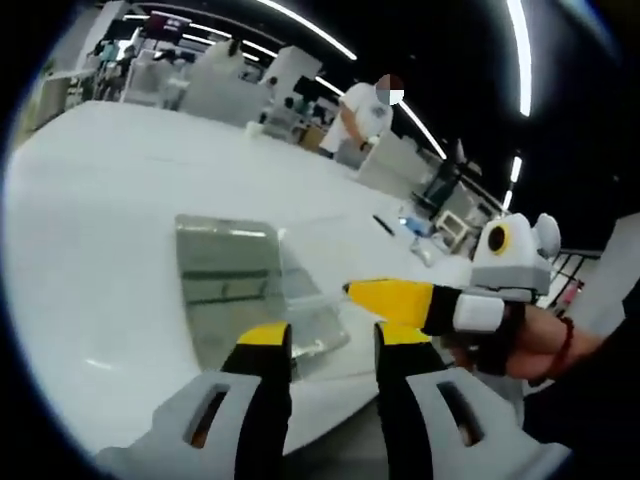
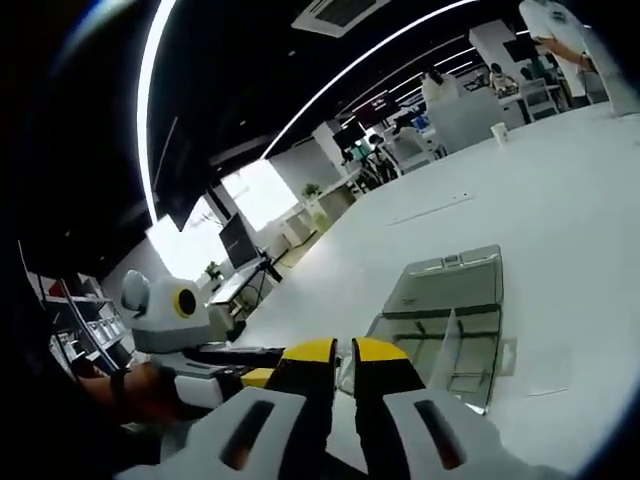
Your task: Insert the divider into the dual guide fixture by aligning both edges with the guide slots and pushing it downward to the bottom, including one-sided entry, uneven engagement, binding, and posture correction.
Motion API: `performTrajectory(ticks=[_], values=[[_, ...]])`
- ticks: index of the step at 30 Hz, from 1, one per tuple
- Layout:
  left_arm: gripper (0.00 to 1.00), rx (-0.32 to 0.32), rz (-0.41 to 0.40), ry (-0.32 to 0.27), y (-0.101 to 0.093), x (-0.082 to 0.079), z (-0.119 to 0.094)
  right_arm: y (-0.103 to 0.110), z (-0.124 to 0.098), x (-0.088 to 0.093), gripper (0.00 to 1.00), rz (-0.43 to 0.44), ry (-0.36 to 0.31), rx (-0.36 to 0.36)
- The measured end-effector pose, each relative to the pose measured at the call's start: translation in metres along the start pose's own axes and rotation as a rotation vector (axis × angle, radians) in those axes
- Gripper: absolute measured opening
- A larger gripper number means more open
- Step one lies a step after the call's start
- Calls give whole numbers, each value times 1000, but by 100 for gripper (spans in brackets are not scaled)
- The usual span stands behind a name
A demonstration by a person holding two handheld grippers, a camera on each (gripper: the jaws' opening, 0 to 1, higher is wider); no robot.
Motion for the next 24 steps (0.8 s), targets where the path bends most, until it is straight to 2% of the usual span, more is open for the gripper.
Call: performTrajectory(ticks=[6,9,12,21,24], values=[[30,4,-28,-7,1,2,2,-1,-1,1,1,-2,14,8],[30,16,-84,-20,0,4,2,-3,-2,1,1,-13,13,13],[30,35,-133,-33,-1,5,0,-3,-3,0,3,9,4,11],[30,20,-126,-52,0,7,-1,-1,-5,5,2,61,17,-5],[30,25,-126,-50,0,7,0,-2,-6,5,1,73,24,9]])
Point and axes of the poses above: the point that each gripper's makers call its tool centre point, and the gripper's own axes: z roughly forward along the fingers, y roughly to its left, x roughly out of its underside, the point moved 1 cm from there along -z, roughly backward along the fingers, and after that the axes turned 14 degrees about -z, right-handed, at the moved point
